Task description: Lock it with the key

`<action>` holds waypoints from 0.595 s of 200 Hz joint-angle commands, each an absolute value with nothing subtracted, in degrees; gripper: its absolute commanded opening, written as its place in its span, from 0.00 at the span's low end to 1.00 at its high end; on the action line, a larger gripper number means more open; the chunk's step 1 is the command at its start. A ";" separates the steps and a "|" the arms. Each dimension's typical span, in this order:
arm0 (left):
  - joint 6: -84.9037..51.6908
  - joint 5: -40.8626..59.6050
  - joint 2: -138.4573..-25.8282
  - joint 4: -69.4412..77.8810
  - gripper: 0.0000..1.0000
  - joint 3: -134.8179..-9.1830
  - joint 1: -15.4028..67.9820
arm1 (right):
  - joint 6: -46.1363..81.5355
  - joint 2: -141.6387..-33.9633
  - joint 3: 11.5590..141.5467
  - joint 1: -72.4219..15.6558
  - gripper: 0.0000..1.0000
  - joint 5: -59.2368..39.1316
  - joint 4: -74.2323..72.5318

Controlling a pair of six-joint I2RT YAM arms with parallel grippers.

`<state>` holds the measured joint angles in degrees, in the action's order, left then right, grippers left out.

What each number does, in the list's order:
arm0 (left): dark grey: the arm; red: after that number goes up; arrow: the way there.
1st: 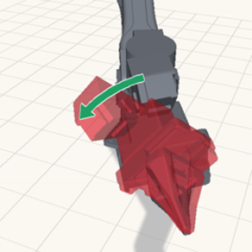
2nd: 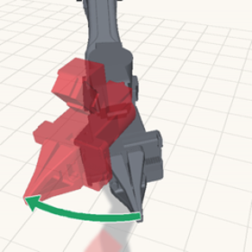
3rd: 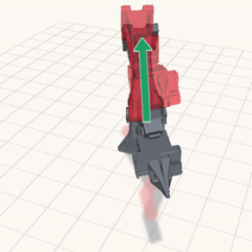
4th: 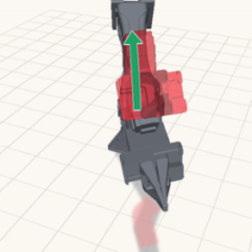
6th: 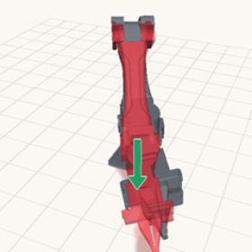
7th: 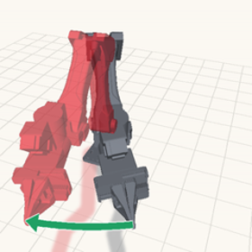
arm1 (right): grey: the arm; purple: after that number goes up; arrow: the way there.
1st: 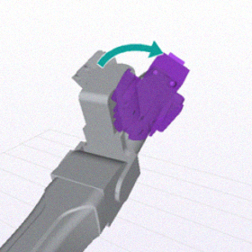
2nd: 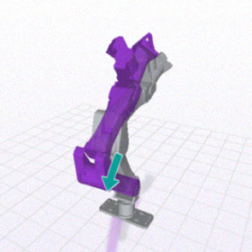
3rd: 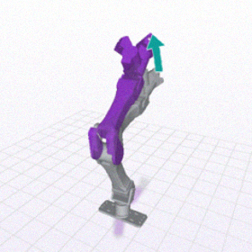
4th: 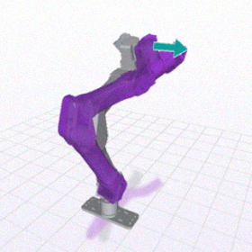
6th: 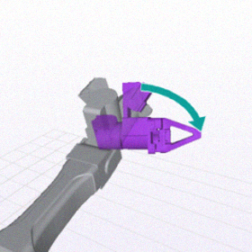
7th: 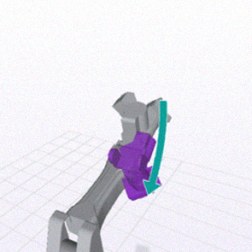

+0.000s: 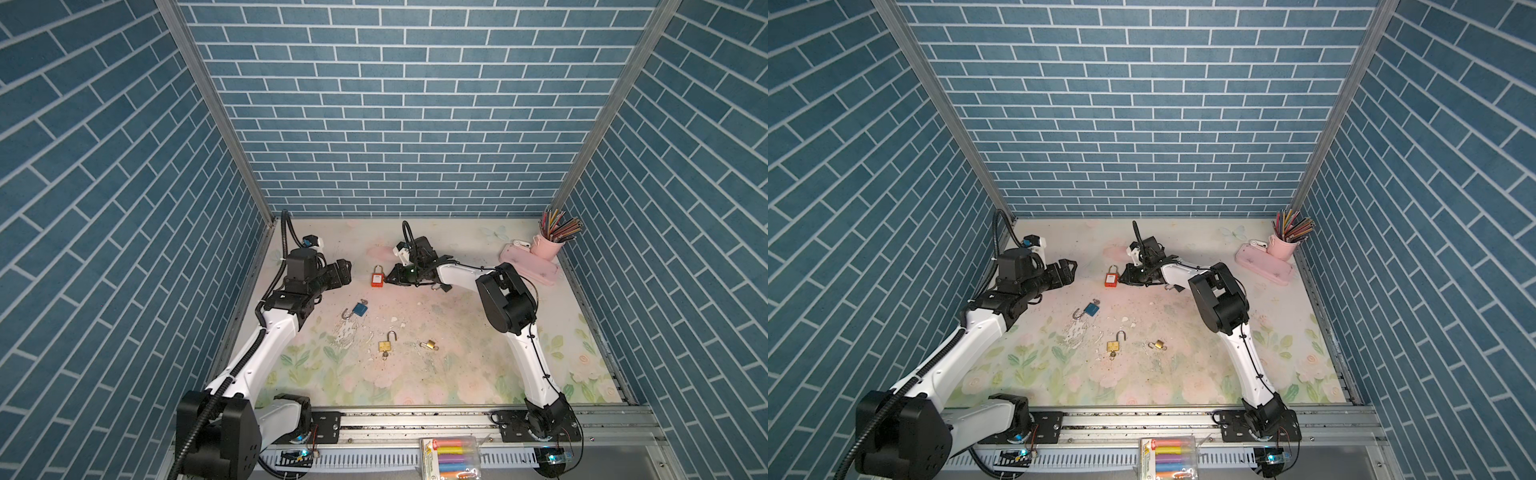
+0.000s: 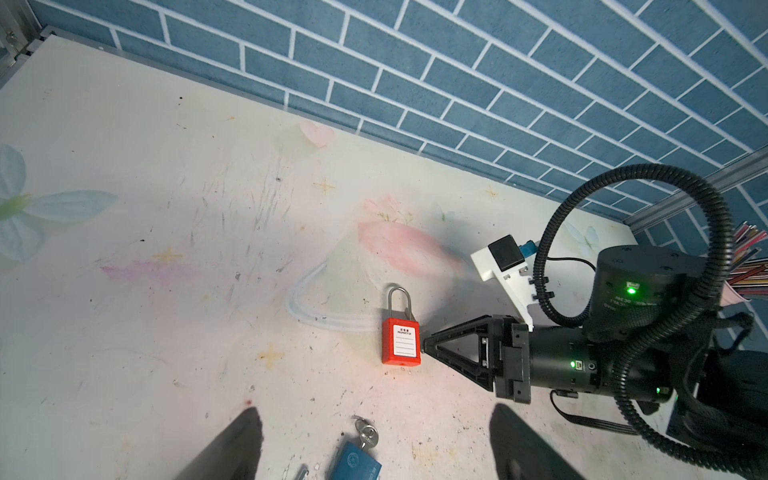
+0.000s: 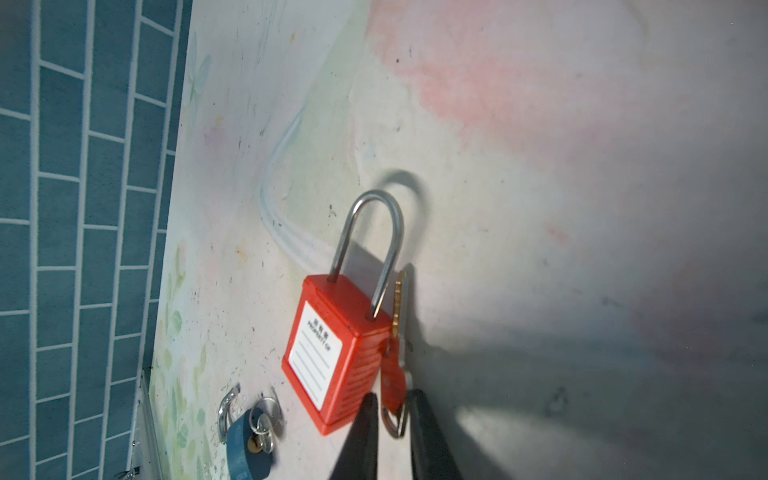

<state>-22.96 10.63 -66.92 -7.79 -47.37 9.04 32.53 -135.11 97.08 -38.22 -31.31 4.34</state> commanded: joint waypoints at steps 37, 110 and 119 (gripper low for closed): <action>-22.32 10.58 -66.46 -7.05 0.87 -47.11 9.46 | 31.56 -135.96 97.56 -38.48 0.33 -28.97 7.81; -23.90 5.94 -64.67 -12.01 0.87 -50.27 9.41 | 25.48 -128.22 100.36 -37.88 0.47 -19.05 16.51; -23.93 6.21 -64.14 -12.58 0.87 -50.77 9.40 | 24.53 -126.59 100.45 -37.86 0.48 -17.49 17.51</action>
<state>-23.24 8.54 -66.41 -9.98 -47.92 9.26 28.82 -132.70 98.96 -38.13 -24.03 10.96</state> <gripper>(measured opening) 0.869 0.474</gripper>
